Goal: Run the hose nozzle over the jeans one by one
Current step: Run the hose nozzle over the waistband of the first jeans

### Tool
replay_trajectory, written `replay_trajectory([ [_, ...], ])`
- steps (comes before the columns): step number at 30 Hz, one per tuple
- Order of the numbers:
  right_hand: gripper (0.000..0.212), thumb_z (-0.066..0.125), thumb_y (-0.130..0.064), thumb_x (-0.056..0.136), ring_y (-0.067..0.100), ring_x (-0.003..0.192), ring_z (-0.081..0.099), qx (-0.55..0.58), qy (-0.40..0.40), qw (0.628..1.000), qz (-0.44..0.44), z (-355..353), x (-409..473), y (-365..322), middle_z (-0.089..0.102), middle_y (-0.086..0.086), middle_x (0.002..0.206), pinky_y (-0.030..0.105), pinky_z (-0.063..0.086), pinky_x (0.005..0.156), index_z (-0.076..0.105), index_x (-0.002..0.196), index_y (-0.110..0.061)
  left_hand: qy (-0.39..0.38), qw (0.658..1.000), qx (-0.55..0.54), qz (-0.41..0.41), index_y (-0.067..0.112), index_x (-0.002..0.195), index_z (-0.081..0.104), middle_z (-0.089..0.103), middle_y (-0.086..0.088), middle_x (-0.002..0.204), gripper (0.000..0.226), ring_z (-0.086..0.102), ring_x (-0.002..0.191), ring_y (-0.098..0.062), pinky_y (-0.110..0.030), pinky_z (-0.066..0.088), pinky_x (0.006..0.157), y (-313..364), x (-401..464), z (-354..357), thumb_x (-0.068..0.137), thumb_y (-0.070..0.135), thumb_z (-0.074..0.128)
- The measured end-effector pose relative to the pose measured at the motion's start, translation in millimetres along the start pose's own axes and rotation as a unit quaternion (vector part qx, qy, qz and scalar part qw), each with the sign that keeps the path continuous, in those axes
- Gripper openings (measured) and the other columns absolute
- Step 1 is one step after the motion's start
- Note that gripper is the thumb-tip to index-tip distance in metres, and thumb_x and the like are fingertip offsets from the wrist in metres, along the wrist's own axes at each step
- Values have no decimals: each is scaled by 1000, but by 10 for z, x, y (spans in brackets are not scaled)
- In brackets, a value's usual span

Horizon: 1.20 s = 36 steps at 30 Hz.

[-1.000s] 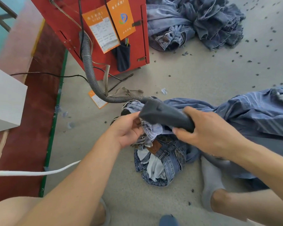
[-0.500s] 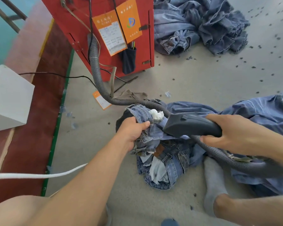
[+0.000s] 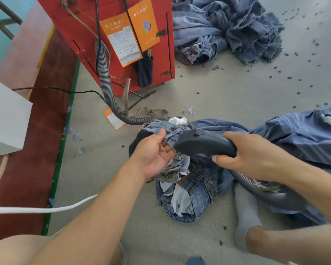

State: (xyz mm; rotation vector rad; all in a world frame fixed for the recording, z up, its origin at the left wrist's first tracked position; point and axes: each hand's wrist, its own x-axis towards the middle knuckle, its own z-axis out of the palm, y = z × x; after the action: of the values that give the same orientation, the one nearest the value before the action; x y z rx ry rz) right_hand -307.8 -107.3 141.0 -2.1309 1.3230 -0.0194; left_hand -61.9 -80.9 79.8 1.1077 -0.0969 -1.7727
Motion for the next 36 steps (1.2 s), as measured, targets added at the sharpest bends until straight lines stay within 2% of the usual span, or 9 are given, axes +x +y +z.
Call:
replay_trajectory([
  [4, 24, 62, -53, 87, -2, 54, 61, 20, 74, 996, 43, -15, -4, -23, 62, -10, 60, 16, 34, 45, 58, 100, -34, -6, 1000, -9, -11, -4, 125, 62, 74, -23, 112, 39, 76, 97, -31, -46, 64, 83, -51, 6, 26, 112, 23, 36],
  [8, 24, 64, -56, 82, -5, 58, 61, -4, 15, 999, 42, -186, -143, 59, 65, -27, 71, 19, 37, 42, 58, 86, -33, -18, 998, -53, 0, -6, 130, 56, 66, -29, 128, 40, 72, 107, -38, -52, 61, 90, 0, -15, 53, 112, 24, 35],
  [11, 19, 67, -53, 86, -2, 68, 61, -14, 2, 1000, 28, -66, -71, -23, 64, -13, 69, 21, 37, 52, 58, 85, -36, -35, 999, -35, -4, 5, 138, 48, 57, -32, 140, 36, 71, 106, -39, -54, 59, 93, -25, -21, 65, 112, 27, 36],
  [17, 23, 64, -49, 91, 5, 57, 58, 10, 117, 990, 79, -85, 57, -57, 61, -9, 67, 27, 39, 51, 53, 93, -29, -44, 999, 6, -19, -3, 140, 53, 70, -25, 123, 52, 70, 110, -40, -57, 55, 96, 24, -40, 58, 112, 35, 32],
  [22, 19, 68, -51, 85, -3, 61, 62, -7, -11, 999, 30, -170, -108, -94, 65, -24, 73, 18, 42, 49, 56, 85, -36, -91, 996, -12, -13, 7, 148, 48, 58, -25, 144, 52, 64, 123, -41, -59, 48, 107, 7, -75, 62, 112, 40, 31],
  [28, 19, 62, -44, 89, 8, 59, 57, -16, 104, 992, 65, -95, 122, -167, 61, -7, 69, 29, 36, 51, 54, 90, -26, -102, 994, 12, -33, 7, 142, 56, 54, -24, 147, 55, 57, 129, -47, -67, 41, 110, -50, -59, 36, 109, 44, 31],
  [30, 19, 63, -46, 87, 7, 48, 57, -9, 80, 994, 78, -220, 37, -30, 62, -5, 61, 27, 36, 47, 54, 85, -29, -84, 996, -14, -17, 6, 149, 49, 53, -26, 148, 56, 52, 134, -49, -67, 40, 109, 52, -38, -22, 110, 42, 30],
  [33, 21, 65, -51, 83, -3, 52, 59, -6, 4, 998, 61, -272, -103, 33, 65, -26, 70, 16, 38, 42, 57, 85, -32, -68, 997, -24, -13, 7, 151, 47, 56, -24, 146, 56, 53, 134, -47, -67, 41, 108, 105, -1, -87, 110, 42, 29],
  [36, 21, 67, -50, 87, 1, 57, 60, -12, -4, 999, 34, -78, 37, -58, 64, -10, 65, 18, 39, 47, 58, 87, -31, -67, 998, -12, -19, 9, 147, 51, 61, -22, 141, 54, 60, 128, -43, -67, 47, 104, 51, 27, -95, 109, 42, 31],
])
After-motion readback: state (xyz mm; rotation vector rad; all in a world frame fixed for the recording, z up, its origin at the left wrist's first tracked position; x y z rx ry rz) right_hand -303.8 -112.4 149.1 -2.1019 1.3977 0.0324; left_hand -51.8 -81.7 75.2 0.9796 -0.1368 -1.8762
